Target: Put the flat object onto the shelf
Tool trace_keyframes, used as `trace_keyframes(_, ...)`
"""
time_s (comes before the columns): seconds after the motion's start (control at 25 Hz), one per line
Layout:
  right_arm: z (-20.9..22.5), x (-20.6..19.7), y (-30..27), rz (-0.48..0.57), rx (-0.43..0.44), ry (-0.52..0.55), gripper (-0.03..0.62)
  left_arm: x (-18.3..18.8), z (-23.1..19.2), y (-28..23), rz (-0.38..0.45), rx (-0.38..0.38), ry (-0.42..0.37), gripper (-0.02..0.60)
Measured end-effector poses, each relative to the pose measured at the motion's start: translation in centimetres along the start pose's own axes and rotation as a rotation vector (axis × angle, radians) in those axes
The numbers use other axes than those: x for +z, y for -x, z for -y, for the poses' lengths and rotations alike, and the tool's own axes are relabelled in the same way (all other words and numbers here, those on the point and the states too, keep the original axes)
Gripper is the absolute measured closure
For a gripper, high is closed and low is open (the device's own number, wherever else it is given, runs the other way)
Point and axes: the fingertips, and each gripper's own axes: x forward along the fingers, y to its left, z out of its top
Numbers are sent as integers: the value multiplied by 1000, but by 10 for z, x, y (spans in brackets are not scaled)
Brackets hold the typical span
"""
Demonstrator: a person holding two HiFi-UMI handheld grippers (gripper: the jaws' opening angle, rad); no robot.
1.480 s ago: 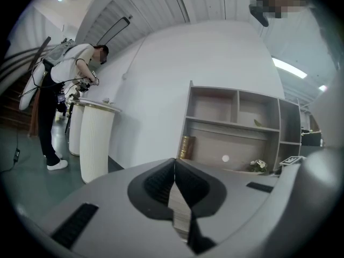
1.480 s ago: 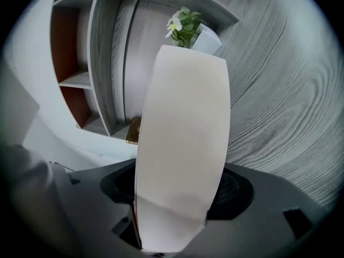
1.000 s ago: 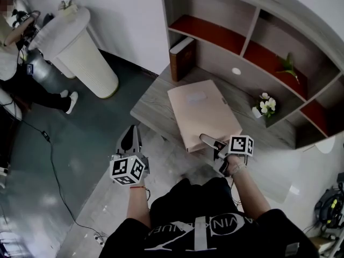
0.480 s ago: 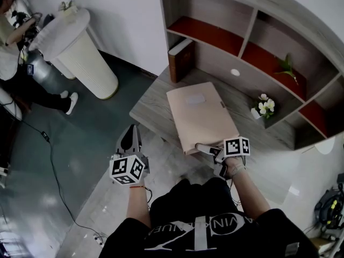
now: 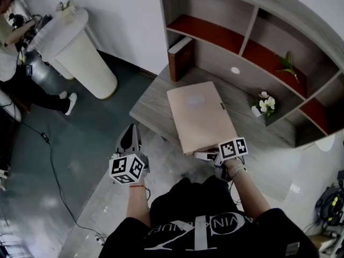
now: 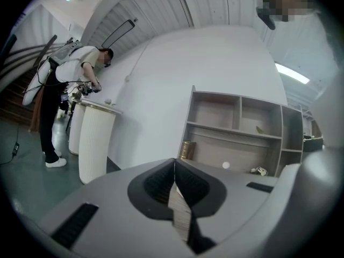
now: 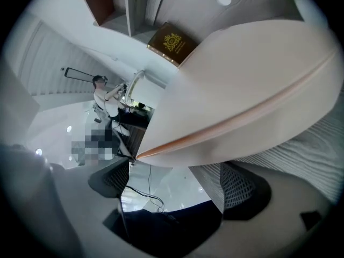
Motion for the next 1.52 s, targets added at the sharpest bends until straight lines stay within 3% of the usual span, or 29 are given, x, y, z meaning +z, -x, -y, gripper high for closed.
trace_keyframes(0.48, -8, -10, -10, -43, -14, 65, 65, -8, -13, 4, -12, 0, 18, 575)
trace_keyframes(0.6, -10, -10, -5, -39, -22, 97, 94, -14, -11, 6, -24, -6, 20, 575)
trace_keyframes(0.8, -21, -7, 6, 3, 20, 122, 167, -17, -10, 10, -27, -10, 23, 575)
trace_keyframes(1.04, -35, 2, 23, 59, 77, 178, 302, -17, -4, 14, -14, 0, 28, 575)
trace_keyframes(1.28, -37, 21, 48, 170, 63, 236, 479, -12, 10, 18, -3, 19, 44, 575)
trace_keyframes(1.52, -40, 37, 78, 248, 34, 309, 572, -11, 31, 25, 0, 29, 59, 575)
